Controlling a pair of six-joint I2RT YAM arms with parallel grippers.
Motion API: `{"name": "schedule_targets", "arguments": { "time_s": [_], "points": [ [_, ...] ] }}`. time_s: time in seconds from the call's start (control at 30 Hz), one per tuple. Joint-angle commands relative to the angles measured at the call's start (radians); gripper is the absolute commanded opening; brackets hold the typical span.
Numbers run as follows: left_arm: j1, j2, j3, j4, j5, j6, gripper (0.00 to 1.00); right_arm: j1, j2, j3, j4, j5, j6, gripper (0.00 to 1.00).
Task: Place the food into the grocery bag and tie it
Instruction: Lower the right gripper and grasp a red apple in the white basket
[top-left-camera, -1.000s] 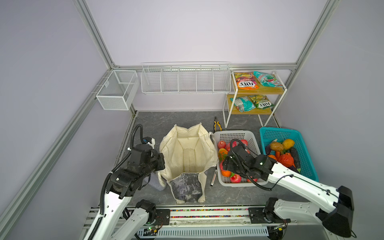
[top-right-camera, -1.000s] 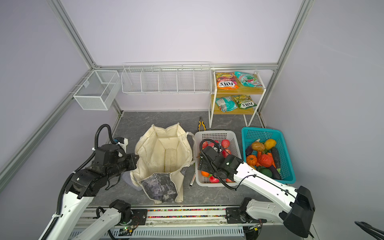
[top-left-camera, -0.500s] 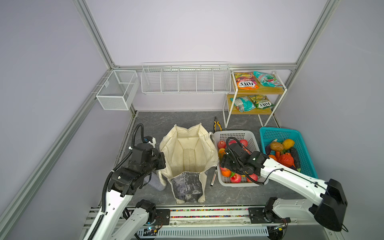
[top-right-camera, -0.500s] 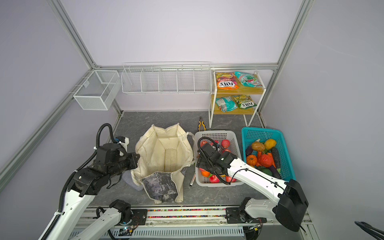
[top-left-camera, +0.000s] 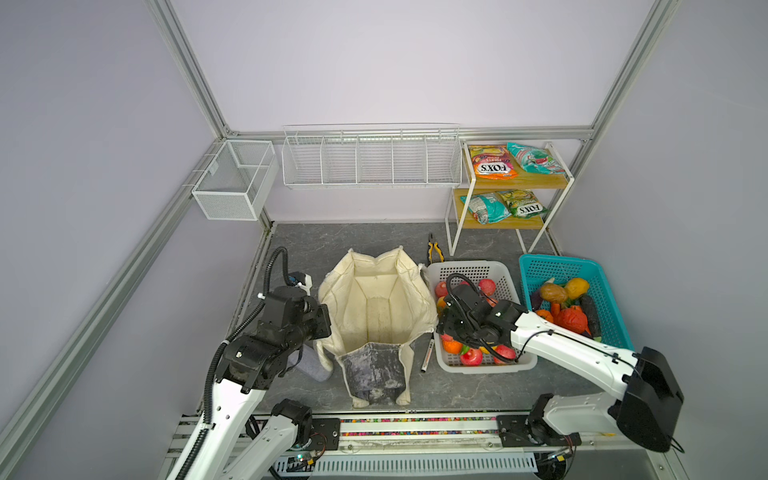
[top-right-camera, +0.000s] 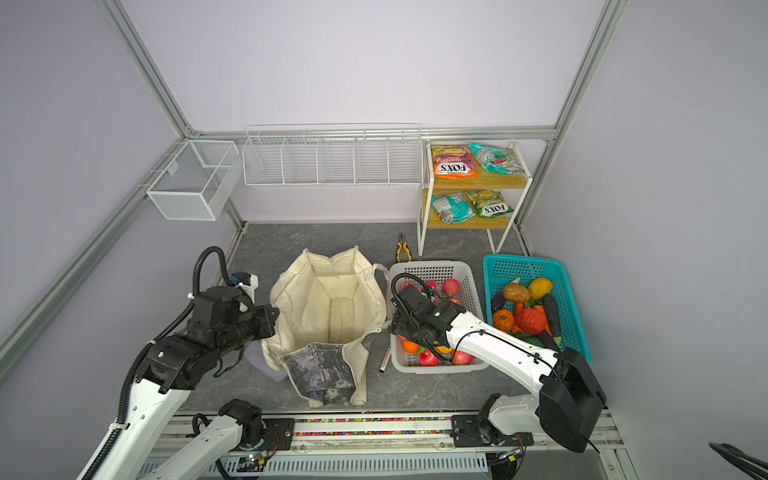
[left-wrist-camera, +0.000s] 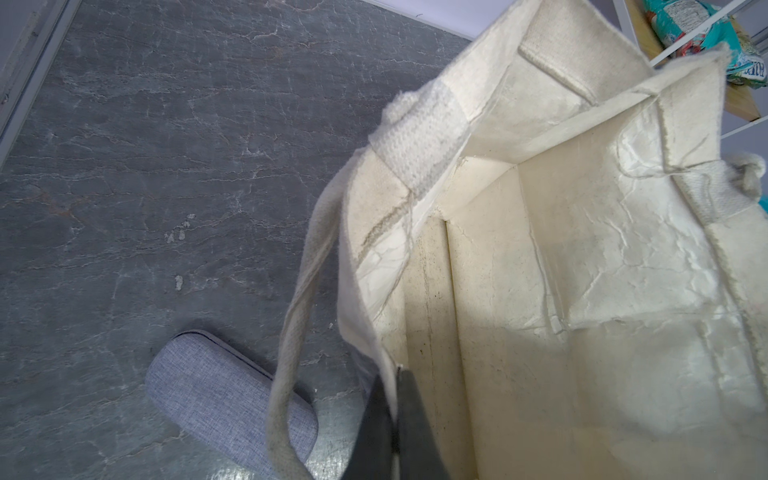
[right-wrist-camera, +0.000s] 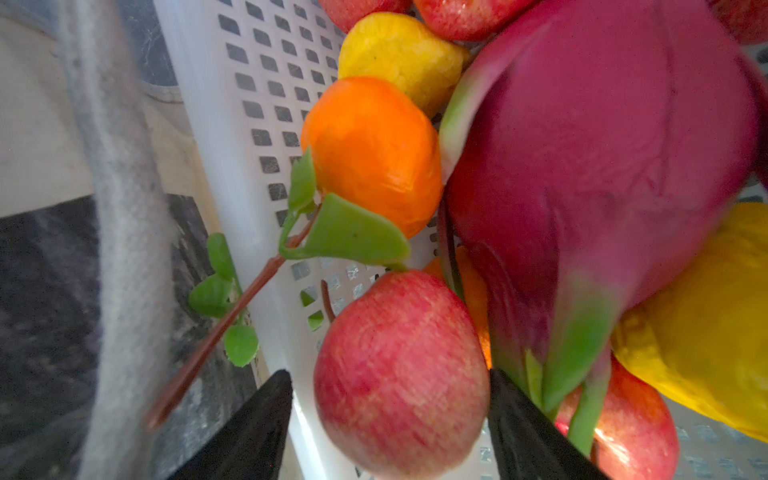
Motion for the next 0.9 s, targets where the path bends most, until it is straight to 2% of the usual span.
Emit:
{"name": "schedule_targets", "arguments": {
  "time_s": [0.0,0.33,0.73,0.87],
  "points": [
    [-0.003,-0.019,-0.009,0.009,-0.023,0.021,0.0,-0.008,0.005,-0.01,-0.022,0.023,0.03,0.79],
    [-0.002,-0.009,-0.024,0.031,-0.002,0.013,0.0,-0.029,-0.014,-0.024,-0.018,0.061,0.054,0.78],
    [-0.002,-0.008,-0.04,0.047,0.009,0.004,0.0,-0.03,0.024,-0.032,0.017,0.043,0.075,0.78],
    [-0.003,-0.01,-0.038,0.043,0.007,0.007,0.0,-0.03,0.026,-0.032,0.025,0.031,0.072,0.74]
  ]
}}
